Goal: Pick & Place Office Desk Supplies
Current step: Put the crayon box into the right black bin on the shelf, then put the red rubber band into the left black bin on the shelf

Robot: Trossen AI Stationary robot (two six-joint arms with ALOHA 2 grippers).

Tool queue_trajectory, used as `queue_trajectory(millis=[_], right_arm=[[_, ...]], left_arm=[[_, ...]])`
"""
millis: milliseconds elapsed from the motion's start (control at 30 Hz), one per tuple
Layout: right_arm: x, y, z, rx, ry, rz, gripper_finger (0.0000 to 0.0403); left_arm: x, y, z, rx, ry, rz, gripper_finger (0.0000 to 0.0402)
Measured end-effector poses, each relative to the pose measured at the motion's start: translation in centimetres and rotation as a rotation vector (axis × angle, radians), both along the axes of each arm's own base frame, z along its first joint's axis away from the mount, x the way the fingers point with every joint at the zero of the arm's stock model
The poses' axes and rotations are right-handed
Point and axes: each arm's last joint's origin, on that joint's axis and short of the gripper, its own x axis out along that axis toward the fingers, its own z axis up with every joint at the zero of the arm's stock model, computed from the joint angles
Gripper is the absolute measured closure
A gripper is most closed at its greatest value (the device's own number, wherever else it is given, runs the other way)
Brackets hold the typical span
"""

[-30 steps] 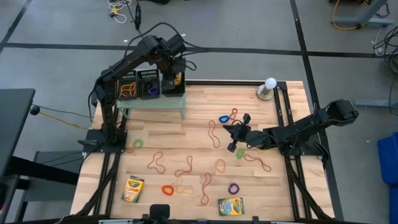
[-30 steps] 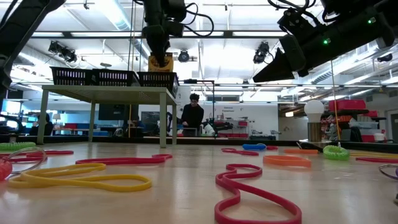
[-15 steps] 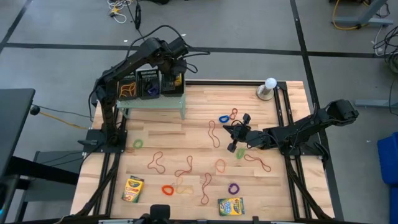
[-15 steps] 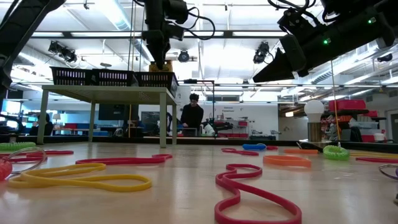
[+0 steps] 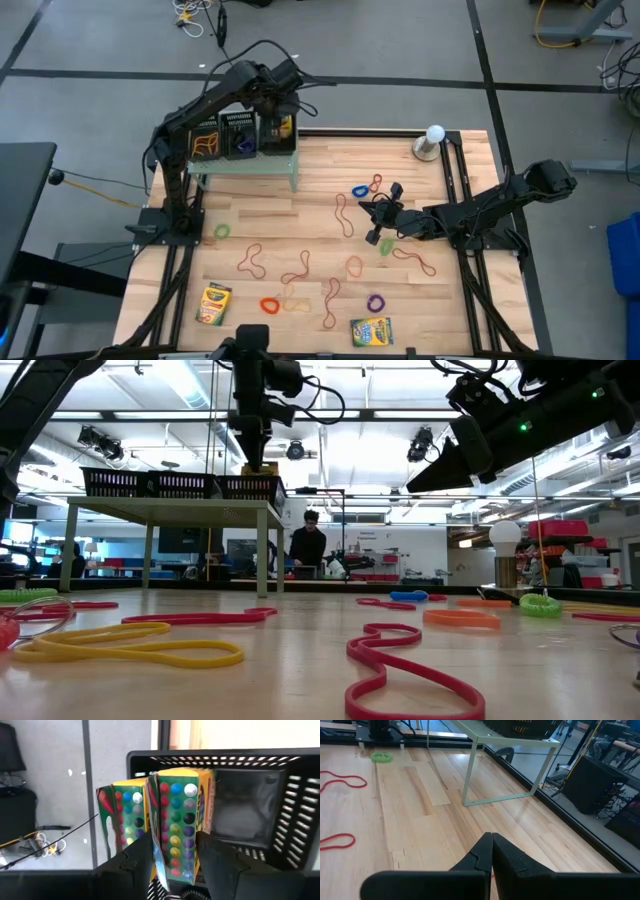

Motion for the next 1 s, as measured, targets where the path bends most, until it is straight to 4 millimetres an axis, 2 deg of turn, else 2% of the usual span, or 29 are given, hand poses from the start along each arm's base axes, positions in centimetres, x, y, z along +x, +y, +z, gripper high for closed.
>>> queue_trajectory(millis=[233,467,600,733,867,1000], right_arm=[[0.0,0.0,0.0,0.000,0.000,0.000,0.0391],[0.0,0.0,0.0,0.001,-0.001,0.000,0.0391],[0.0,0.1,0.0,0.017,-0.002,0.019,0.0391],[0.0,0.1,0.0,0.037,-0.007,0.031,0.0391],[0.0,0.2,0.0,0.039,-0.008,0.034,0.0391],[0.0,0.3,0.0,0.038,-0.007,0.036,0.0391]], left_arm=[[-0.5,-0.9,1.2,0.027,-0.032,-0.010,0.0243],[-1.9,-2.8,3.5,0.084,-0.104,0.029,0.0243],[-2.8,-4.7,4.8,0.066,-0.195,0.097,0.0251],[-3.1,-7.6,5.9,0.007,-0.309,0.088,0.0286],[-2.6,-11.2,4.8,-0.031,-0.396,0.014,0.0338],[-2.2,-15.0,1.5,-0.065,-0.489,-0.075,0.0387]])
